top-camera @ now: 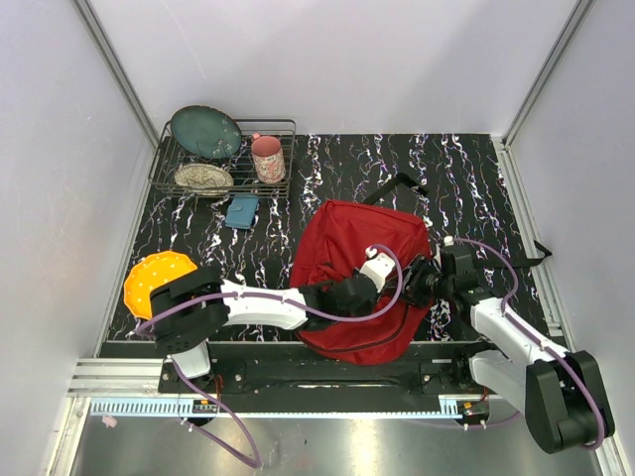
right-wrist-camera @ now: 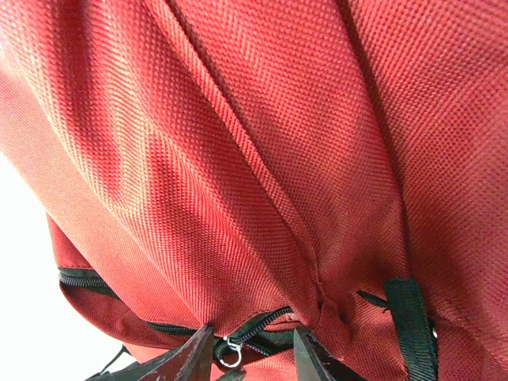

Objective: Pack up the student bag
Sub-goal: Unzip the student bag at the center of the board.

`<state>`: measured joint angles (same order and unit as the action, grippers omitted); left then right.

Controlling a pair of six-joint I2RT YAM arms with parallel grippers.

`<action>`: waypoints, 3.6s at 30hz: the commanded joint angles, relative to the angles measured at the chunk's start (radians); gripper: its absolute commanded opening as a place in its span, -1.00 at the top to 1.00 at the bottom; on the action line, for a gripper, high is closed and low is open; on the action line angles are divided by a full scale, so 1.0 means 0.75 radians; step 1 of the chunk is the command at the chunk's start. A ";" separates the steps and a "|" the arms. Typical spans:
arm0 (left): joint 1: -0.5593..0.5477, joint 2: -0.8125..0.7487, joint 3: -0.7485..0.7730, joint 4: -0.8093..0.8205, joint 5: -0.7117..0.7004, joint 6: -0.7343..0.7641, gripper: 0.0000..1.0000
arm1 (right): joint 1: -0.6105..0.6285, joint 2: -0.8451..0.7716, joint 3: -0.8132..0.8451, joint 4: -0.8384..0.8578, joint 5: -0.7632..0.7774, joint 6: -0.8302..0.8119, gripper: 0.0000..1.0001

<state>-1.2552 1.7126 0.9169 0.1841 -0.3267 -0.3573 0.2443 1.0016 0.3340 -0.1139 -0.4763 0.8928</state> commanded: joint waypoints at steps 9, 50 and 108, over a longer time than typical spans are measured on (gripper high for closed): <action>-0.012 0.083 -0.010 -0.178 0.065 -0.049 1.00 | 0.065 0.100 -0.024 -0.001 -0.116 -0.067 0.03; 0.001 0.013 -0.053 -0.309 -0.157 -0.190 1.00 | 0.108 0.219 0.017 0.158 -0.065 -0.049 1.00; 0.225 -0.252 -0.006 -0.382 -0.162 -0.011 1.00 | 0.108 0.336 -0.038 0.078 0.195 -0.053 0.12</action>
<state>-1.1542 1.5684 0.8829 -0.0399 -0.3500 -0.4347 0.3218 1.2110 0.3325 0.0933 -0.4820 0.8951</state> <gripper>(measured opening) 0.020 0.435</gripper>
